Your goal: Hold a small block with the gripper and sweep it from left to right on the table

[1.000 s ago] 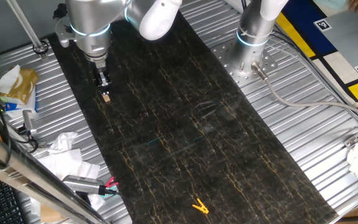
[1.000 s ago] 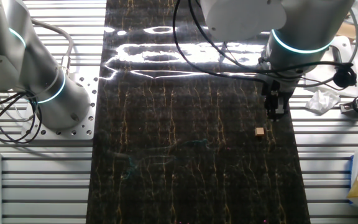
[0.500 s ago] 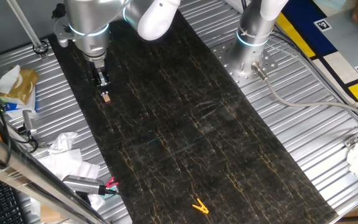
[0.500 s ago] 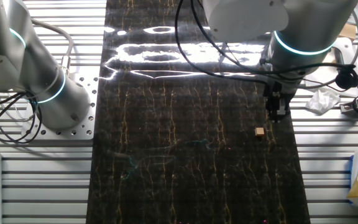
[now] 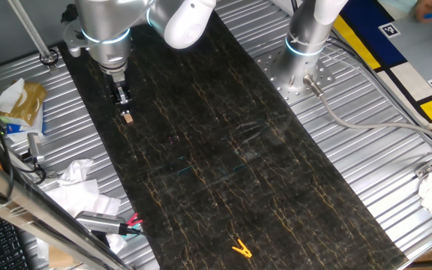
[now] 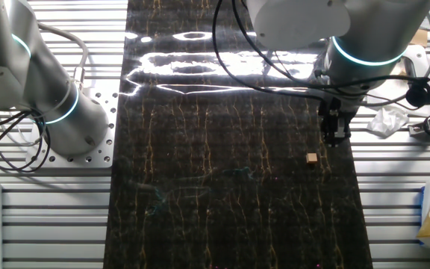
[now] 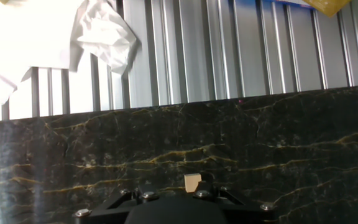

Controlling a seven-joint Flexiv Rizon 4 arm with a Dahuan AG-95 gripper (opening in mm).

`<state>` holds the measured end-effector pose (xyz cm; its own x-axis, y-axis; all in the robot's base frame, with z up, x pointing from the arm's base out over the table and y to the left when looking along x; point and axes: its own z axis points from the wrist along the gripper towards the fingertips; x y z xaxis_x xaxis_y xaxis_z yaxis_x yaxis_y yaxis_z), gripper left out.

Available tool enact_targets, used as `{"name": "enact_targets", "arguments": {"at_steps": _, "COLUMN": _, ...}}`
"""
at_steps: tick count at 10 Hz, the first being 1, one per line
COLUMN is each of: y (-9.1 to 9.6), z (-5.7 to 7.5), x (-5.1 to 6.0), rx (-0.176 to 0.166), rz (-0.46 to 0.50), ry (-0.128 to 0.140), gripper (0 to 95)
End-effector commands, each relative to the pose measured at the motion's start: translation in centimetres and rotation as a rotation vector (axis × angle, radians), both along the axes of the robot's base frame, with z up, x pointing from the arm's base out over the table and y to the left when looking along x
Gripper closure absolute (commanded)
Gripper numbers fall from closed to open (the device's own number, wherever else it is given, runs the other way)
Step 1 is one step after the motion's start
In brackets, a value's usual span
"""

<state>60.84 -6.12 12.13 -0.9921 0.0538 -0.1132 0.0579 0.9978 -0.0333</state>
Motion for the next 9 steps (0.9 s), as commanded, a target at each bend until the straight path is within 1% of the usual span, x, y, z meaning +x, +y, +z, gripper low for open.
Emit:
{"name": "enact_targets", "arguments": {"at_steps": 1, "y": 0.04, "z": 0.02, "x": 0.04, "rx": 0.001, "rz": 0.001, "ry": -0.001, "gripper": 57.0}}
{"name": "enact_targets", "arguments": {"at_steps": 5, "y": 0.05, "z": -0.03, "x": 0.17, "rx": 0.000, "rz": -0.003, "ry": -0.001, "gripper": 57.0}}
{"name": "enact_targets", "arguments": {"at_steps": 9, "y": -0.55, "z": -0.39, "x": 0.19, "rx": -0.005, "rz": 0.007, "ry": 0.001, "gripper": 57.0}}
